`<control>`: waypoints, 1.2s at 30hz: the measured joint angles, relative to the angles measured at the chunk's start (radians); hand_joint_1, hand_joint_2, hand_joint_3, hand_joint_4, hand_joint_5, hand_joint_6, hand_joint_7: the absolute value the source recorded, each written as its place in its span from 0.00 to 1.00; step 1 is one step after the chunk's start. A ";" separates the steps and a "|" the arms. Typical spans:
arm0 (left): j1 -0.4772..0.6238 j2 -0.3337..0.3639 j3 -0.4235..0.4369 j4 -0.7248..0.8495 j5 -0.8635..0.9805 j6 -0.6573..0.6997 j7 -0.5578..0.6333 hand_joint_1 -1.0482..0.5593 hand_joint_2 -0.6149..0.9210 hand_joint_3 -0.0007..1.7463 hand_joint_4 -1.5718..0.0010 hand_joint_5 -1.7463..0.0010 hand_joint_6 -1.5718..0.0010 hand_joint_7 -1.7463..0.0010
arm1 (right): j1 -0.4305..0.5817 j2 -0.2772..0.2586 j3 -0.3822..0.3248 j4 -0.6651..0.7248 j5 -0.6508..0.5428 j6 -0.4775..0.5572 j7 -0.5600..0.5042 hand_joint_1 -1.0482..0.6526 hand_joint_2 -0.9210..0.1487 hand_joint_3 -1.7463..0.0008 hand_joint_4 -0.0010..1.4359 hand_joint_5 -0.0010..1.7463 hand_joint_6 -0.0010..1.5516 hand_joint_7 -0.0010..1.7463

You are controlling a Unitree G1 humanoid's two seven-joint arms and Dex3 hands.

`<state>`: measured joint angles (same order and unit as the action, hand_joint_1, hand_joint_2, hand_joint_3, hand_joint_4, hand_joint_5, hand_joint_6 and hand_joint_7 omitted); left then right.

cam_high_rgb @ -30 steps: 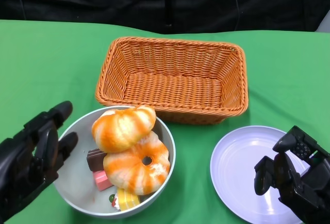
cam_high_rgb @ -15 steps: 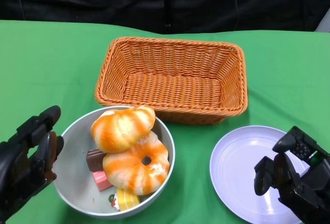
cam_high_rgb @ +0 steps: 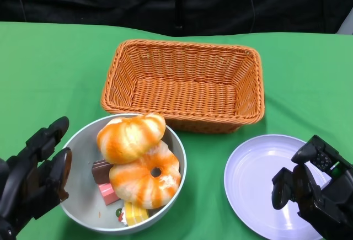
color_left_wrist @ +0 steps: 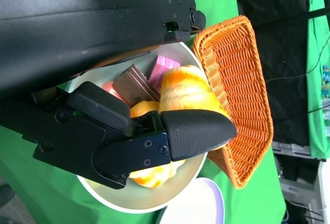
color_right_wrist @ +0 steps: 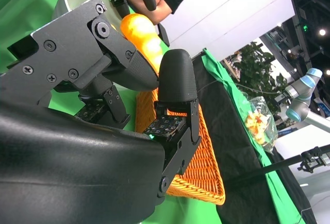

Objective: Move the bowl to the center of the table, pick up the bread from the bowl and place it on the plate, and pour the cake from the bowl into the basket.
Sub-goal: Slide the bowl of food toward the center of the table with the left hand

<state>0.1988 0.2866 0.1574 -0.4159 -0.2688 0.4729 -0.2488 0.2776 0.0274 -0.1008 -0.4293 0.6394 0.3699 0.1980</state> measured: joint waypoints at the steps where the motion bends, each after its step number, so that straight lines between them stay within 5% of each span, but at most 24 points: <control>1: 0.004 0.000 0.000 -0.001 0.004 -0.002 0.000 0.02 1.00 0.45 1.00 1.00 1.00 1.00 | 0.000 0.000 0.000 0.000 0.000 0.000 0.000 0.57 0.38 0.27 0.63 1.00 0.53 0.90; 36: -0.065 -0.019 0.087 0.010 -0.092 0.076 0.001 0.02 1.00 0.47 1.00 1.00 1.00 1.00 | -0.070 -0.001 -0.021 0.134 -0.014 -0.041 0.054 0.58 0.39 0.27 0.65 0.99 0.54 0.89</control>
<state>0.1340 0.2672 0.2442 -0.4059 -0.3607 0.5486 -0.2482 0.2071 0.0264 -0.1215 -0.2949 0.6259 0.3290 0.2518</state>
